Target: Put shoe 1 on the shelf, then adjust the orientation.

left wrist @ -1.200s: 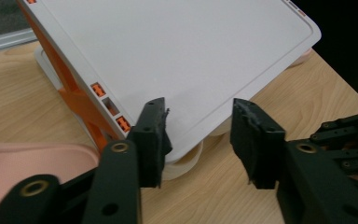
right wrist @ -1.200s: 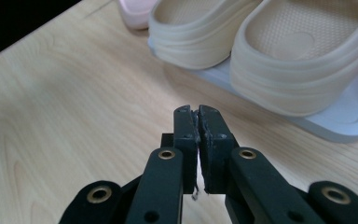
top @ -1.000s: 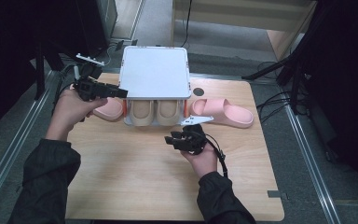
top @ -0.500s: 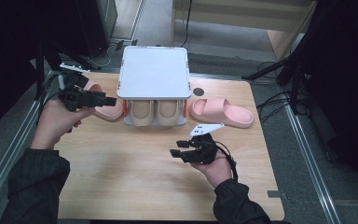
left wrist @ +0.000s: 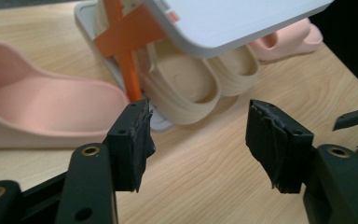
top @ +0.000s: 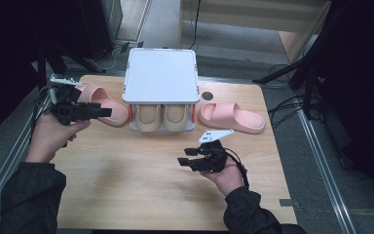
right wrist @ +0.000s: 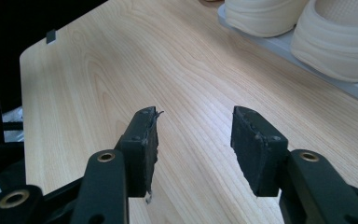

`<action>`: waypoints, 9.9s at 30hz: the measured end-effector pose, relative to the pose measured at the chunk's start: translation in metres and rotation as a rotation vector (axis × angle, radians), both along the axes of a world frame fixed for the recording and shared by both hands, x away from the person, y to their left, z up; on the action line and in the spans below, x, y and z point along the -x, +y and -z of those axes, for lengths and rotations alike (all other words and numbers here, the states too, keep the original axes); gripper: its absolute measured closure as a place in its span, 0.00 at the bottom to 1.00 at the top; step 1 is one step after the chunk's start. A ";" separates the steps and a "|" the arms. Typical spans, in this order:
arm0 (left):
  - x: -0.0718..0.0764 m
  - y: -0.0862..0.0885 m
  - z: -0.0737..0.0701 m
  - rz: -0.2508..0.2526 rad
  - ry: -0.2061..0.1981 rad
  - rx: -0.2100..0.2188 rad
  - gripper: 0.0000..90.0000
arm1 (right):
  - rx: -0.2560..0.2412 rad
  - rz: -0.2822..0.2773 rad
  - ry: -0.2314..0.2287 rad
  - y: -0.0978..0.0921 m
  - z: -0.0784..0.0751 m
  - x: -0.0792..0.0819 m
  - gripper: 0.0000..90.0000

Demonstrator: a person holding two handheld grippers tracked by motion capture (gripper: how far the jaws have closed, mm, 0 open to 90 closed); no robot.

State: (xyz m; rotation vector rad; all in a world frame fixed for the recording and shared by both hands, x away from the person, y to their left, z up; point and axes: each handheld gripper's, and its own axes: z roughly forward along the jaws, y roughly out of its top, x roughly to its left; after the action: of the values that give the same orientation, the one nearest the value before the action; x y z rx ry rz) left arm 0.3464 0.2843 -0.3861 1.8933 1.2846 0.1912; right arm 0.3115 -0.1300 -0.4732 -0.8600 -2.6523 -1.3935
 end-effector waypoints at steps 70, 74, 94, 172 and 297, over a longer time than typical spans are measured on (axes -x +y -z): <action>-0.068 0.070 0.111 -0.261 0.167 -0.088 0.90 | 0.027 0.064 0.021 -0.023 0.009 0.009 0.57; -0.064 0.071 0.102 -0.269 0.143 -0.101 0.77 | 0.028 0.062 0.023 -0.022 0.009 0.009 0.57; -0.081 0.094 0.110 -0.434 0.157 -0.032 0.53 | 0.048 0.093 0.027 -0.028 0.012 0.012 0.57; 0.066 0.004 0.063 -0.142 0.096 -0.158 0.93 | 0.009 0.057 -0.036 -0.005 0.001 -0.009 0.62; 0.049 -0.065 0.103 0.179 0.168 -0.081 0.55 | -0.018 0.118 -0.023 -0.038 -0.012 -0.029 0.62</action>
State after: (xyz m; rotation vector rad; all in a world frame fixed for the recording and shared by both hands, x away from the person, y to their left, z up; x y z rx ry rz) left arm 0.2979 0.2192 -0.4892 2.1187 1.2234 -0.0096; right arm 0.3401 -0.1676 -0.4610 -1.0207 -2.6406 -1.4575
